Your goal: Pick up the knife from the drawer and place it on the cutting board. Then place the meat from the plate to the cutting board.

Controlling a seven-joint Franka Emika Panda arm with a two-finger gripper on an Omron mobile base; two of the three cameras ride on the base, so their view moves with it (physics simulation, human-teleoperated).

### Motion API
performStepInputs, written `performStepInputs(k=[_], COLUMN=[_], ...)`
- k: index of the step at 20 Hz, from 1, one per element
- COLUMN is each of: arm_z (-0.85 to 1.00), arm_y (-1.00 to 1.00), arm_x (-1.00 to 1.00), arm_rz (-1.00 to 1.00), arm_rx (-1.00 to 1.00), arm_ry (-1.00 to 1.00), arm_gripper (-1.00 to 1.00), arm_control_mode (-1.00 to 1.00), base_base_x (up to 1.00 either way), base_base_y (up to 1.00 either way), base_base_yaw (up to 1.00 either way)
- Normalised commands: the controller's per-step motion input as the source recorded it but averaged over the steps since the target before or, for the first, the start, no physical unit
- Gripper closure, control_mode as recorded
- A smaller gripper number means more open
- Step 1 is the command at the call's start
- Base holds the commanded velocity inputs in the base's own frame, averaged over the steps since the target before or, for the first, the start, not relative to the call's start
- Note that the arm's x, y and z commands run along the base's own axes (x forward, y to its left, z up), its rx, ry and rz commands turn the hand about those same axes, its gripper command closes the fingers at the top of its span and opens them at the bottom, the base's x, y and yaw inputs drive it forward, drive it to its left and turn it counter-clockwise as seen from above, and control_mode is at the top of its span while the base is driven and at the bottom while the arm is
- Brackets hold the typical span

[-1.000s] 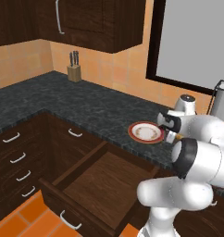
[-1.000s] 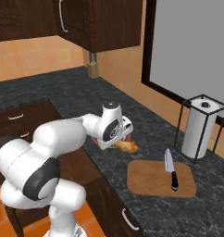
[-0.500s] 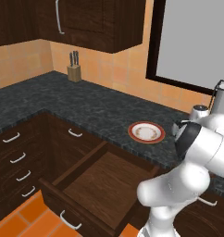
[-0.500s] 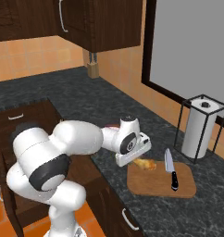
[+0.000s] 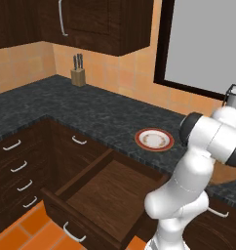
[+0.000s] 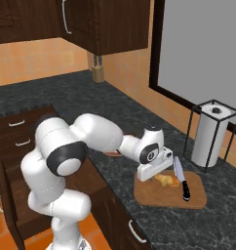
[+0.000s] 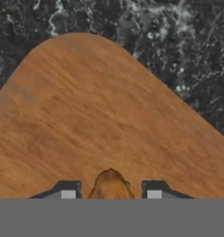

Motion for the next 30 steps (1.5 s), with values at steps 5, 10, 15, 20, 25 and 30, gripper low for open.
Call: performStepInputs(k=[5, 10, 15, 20, 25, 30], arm_z=[-0.01, 0.44, 0.67, 0.50, 0.34, 0.92], arm_y=[-0.05, 0.61, 1.00, 1.00, 1.00, 1.00], arm_x=[-0.08, -0.53, -0.21, -0.69, -0.95, -0.20], arm_rz=[0.06, 0.05, 0.00, 0.00, -0.01, -0.05], arm_rx=[0.10, 0.10, 0.03, 0.00, -0.04, 0.00], arm_ry=[0.00, -0.01, -0.15, -0.21, -0.30, -0.05], arm_gripper=[-1.00, -1.00, -1.00, -1.00, -1.00, -1.00], arm_control_mode=[-1.00, -1.00, -1.00, -1.00, -1.00, -1.00], base_base_x=[0.00, 0.00, 0.00, 0.00, 0.00, 0.00], base_base_y=[0.00, 0.00, 0.00, 0.00, 0.00, 0.00], base_base_yaw=[0.00, 0.00, 0.00, 0.00, 0.00, 0.00])
